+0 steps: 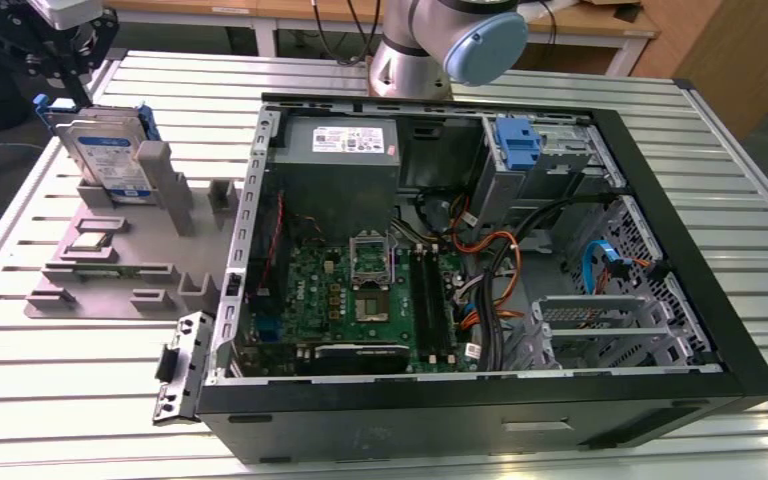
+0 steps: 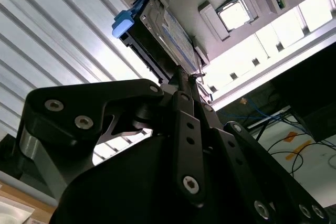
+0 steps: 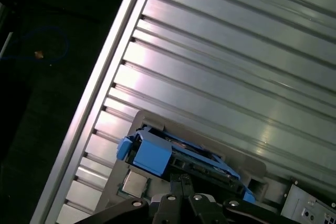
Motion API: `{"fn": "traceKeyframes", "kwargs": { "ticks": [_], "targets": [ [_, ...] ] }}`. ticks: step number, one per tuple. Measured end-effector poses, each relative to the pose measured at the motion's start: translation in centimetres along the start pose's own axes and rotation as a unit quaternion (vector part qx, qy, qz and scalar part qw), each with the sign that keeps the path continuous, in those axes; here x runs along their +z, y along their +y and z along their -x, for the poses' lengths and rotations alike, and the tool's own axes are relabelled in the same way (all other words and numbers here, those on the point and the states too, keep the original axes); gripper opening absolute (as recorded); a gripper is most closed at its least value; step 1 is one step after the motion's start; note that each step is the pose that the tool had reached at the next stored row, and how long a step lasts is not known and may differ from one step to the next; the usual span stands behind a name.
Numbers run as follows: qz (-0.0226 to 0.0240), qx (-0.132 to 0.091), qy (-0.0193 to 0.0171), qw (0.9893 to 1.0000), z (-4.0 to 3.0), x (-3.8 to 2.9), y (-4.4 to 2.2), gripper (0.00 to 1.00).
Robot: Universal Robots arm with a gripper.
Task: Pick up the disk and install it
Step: 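Pick up the disk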
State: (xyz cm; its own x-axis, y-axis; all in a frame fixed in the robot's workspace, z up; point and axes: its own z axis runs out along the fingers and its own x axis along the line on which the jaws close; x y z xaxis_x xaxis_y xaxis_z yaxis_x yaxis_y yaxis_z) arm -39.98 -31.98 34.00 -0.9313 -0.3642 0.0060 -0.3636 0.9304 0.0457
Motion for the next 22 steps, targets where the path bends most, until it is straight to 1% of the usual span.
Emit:
{"fn": "traceKeyframes", "kwargs": {
  "ticks": [7,10,12,14,17,20,22],
  "targets": [
    [0.0000,-0.003,0.0002,1.0000,0.00,0.00,0.00,0.11],
    [-0.0001,-0.021,0.0010,0.9998,0.00,0.00,0.00,0.11],
    [-0.0002,-0.038,0.0018,0.9993,0.00,0.00,0.00,0.11],
    [-0.0003,-0.055,0.0025,0.9985,0.00,0.00,0.00,0.11],
    [-0.0005,-0.080,0.0037,0.9968,0.00,0.00,0.00,0.11],
    [-0.0006,-0.105,0.0048,0.9945,0.00,0.00,0.00,0.11],
    [-0.0007,-0.122,0.0056,0.9925,0.00,0.00,0.00,0.11]
  ]
}}
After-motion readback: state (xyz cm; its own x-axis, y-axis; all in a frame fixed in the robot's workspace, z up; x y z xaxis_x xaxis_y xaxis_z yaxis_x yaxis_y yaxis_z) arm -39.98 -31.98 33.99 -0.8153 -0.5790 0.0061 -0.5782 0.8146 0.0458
